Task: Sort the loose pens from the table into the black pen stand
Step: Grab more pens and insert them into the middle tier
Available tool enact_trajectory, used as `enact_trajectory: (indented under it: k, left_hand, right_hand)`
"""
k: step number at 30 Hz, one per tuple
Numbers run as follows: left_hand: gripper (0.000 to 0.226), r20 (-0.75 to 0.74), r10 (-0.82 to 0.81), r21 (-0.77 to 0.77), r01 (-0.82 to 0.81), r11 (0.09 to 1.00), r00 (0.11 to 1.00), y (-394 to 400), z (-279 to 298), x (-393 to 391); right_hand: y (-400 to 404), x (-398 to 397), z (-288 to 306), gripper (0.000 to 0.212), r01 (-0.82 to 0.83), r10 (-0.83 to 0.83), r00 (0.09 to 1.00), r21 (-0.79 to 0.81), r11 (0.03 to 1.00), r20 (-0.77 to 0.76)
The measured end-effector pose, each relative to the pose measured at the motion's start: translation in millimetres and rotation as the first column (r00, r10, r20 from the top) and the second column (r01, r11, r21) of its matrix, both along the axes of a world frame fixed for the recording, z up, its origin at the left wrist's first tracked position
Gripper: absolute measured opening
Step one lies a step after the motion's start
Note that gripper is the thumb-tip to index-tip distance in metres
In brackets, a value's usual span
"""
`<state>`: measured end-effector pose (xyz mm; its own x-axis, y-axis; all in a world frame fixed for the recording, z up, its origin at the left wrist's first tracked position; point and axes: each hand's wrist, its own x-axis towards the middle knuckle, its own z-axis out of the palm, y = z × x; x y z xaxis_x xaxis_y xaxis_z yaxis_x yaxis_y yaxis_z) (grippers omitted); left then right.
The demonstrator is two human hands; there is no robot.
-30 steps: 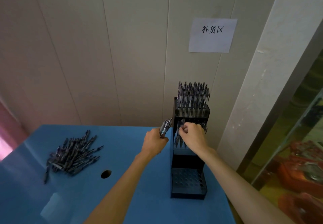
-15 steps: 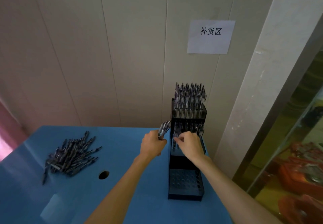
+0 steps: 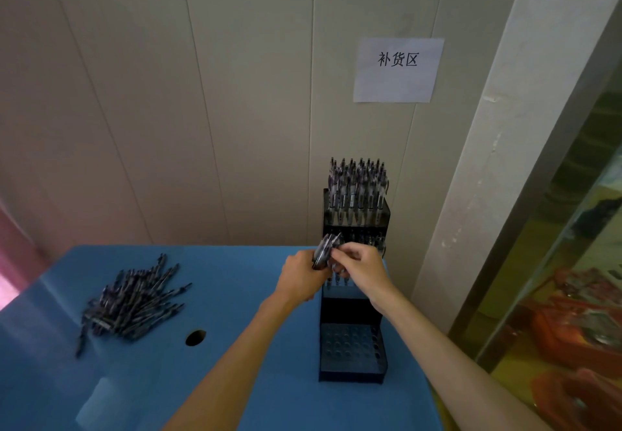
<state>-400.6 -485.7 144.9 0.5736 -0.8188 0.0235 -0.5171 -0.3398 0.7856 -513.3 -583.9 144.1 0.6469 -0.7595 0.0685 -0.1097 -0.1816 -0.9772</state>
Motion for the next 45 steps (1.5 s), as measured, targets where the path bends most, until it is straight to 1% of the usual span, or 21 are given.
enact_trajectory:
  k: [3,6,8,9,12,13,14,16,20,24,27,31,35,37,42,45]
  left_hand:
    - [0.016,0.003,-0.021,0.009,0.021,1.000,1.000,0,2,-1]
    - [0.011,0.027,-0.055,0.017,0.054,0.998,0.998,1,3,-2]
    - [0.009,0.027,-0.064,0.016,0.064,0.998,0.998,1,1,-1]
    - [0.009,0.028,-0.062,0.020,0.061,0.998,0.998,1,1,1]
    - [0.014,0.043,-0.035,0.051,0.033,0.998,0.998,2,-6,8]
    - [0.018,0.042,-0.015,0.056,0.013,0.998,0.999,4,-10,11]
    - [0.022,0.041,0.008,0.059,-0.010,0.998,0.999,5,-13,14]
    - [0.029,0.042,0.046,0.055,-0.049,0.997,0.998,8,-17,19]
    - [0.033,0.018,0.079,0.014,-0.079,0.997,0.997,8,-16,24]
    - [0.033,0.012,0.090,-0.039,-0.089,0.995,0.996,7,-14,25]
    - [0.033,0.008,0.084,-0.062,-0.084,0.995,0.996,7,-12,26]
    - [0.032,0.012,0.031,-0.062,-0.030,0.998,0.999,7,-10,25]
    - [0.032,0.027,0.032,-0.069,-0.030,0.997,0.999,6,-9,24]
    - [0.032,0.025,0.032,-0.069,-0.030,0.997,0.999,5,-9,25]
    - [0.031,0.008,0.037,-0.071,-0.037,0.997,0.999,5,-9,26]
    - [0.030,0.001,0.038,-0.070,-0.038,0.997,0.999,5,-11,27]
  right_hand:
    - [2,-1,0,0.016,0.018,-0.018,1.000,-0.005,1.000,0.006]
    - [3,-3,2,0.009,-0.016,0.015,1.000,-0.030,0.999,-0.016]
    - [3,-3,2,0.010,0.001,-0.003,0.999,-0.040,0.999,-0.038]
    - [1,-2,3,0.011,0.033,-0.033,0.999,-0.015,0.999,-0.027]
    - [-8,-3,12,0.011,0.131,-0.148,0.984,0.166,0.977,0.096]
    - [-13,-4,17,0.012,0.148,-0.176,0.975,0.196,0.969,0.133]
    - [-18,-6,20,0.013,0.164,-0.195,0.968,0.192,0.968,0.156]
    - [-25,-10,22,0.014,0.199,-0.213,0.963,0.103,0.975,0.164]
    - [-31,-12,14,0.008,0.206,-0.196,0.978,-0.214,0.955,0.070]
    - [-32,-7,-1,0.007,0.184,-0.193,0.981,-0.384,0.905,0.014]
    - [-31,-5,-9,0.011,0.160,-0.198,0.980,-0.481,0.862,-0.028]
    - [-32,2,-14,0.022,0.130,-0.203,0.976,-0.545,0.828,-0.075]
    - [-30,9,-15,0.027,0.102,-0.205,0.972,-0.588,0.803,-0.112]
    - [-29,12,-14,0.025,0.095,-0.207,0.971,-0.596,0.797,-0.122]
    - [-31,15,-10,0.032,0.101,-0.237,0.957,-0.568,0.816,-0.169]
    - [-32,14,-19,0.035,0.070,-0.220,0.950,-0.534,0.843,-0.222]
